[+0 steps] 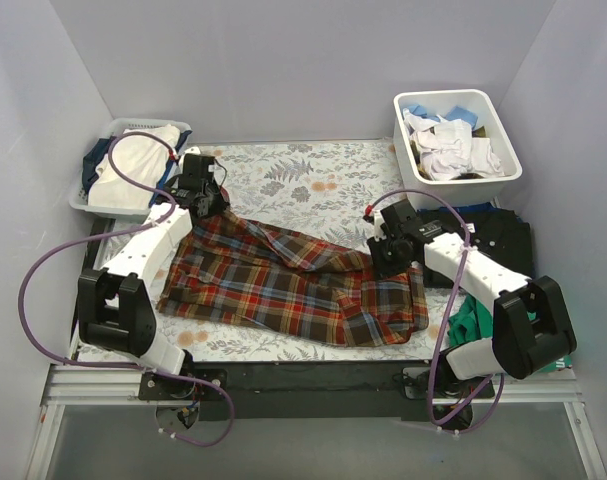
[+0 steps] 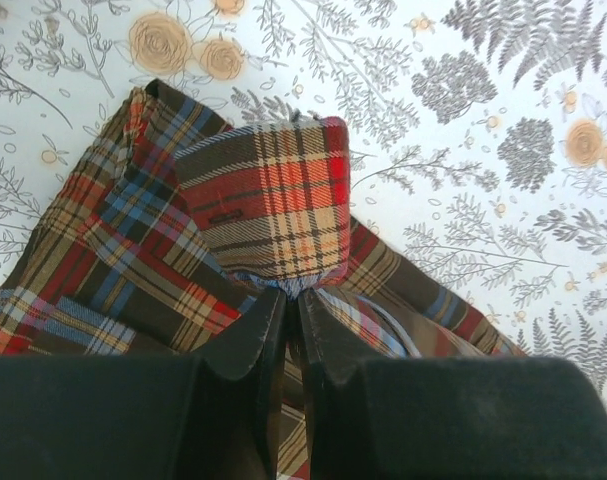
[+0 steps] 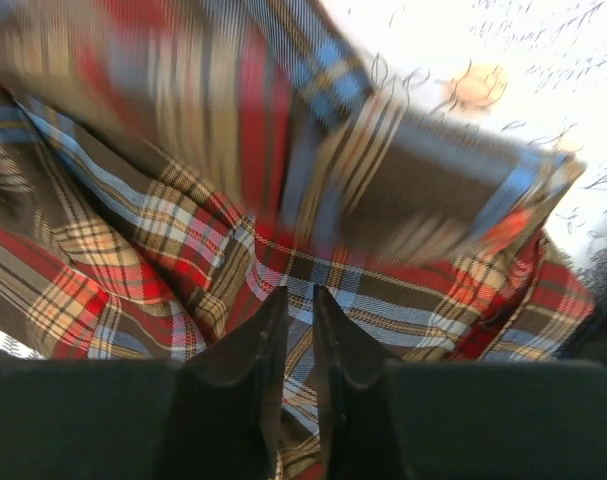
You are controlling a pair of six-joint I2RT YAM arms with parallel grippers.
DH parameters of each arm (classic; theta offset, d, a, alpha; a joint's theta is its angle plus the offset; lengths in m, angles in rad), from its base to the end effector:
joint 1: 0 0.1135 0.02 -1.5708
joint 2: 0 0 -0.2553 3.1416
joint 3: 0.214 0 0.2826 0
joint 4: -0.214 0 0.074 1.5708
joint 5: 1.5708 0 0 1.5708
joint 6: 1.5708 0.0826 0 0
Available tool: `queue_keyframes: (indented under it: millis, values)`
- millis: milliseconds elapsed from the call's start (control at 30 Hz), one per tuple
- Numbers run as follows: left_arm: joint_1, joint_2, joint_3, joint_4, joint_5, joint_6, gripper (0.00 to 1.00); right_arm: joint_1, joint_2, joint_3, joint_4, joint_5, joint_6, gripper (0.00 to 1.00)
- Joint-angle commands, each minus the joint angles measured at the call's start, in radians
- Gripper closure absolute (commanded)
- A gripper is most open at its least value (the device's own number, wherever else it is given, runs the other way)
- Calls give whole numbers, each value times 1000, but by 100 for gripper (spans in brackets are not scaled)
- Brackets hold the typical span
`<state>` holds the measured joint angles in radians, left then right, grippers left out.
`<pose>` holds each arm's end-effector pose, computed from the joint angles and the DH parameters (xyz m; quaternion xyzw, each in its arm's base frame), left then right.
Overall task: Fold and stack the long sleeve shirts
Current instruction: Fold the shirt
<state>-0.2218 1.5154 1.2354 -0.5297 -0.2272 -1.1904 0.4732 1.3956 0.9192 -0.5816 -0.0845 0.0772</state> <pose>0.3888 -0.0686 0.2379 -0.4668 0.7968 -0.1594 0.3491 0.2862 0.1544 0.1554 -0.2006 0.9455 0.1082 0.2327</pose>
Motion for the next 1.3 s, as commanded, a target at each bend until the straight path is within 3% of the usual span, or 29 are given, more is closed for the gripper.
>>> queue_keyframes:
  millis: [0,167,200,300,333,433,667,833,1000,1267]
  values:
    - [6,8,-33,13,-26,2,91,-1,-24,-36,-37,-12,15,73]
    - [6,14,-74,20,-23,3,85,-1,-27,-39,-50,14,27,71]
    - [4,15,-74,22,-21,6,75,-1,-29,-8,-52,22,30,71]
    - [4,14,-62,20,-15,15,61,-1,-38,59,-50,45,36,70]
    - [4,9,-62,17,-18,15,48,-1,-40,111,-46,45,36,70]
    - [4,-9,-76,7,-41,9,31,-1,-1,212,-28,61,29,69]
    - [4,-49,-85,-33,-181,-32,20,-2,252,403,-27,78,27,69]
    - [4,-58,-37,-111,-277,-74,14,-4,390,458,-96,2,35,67]
    - [6,-49,10,-171,-313,-113,9,-2,306,342,-96,-53,26,67]
    - [16,-3,85,-187,-250,-107,7,-2,204,169,-110,-77,27,66]
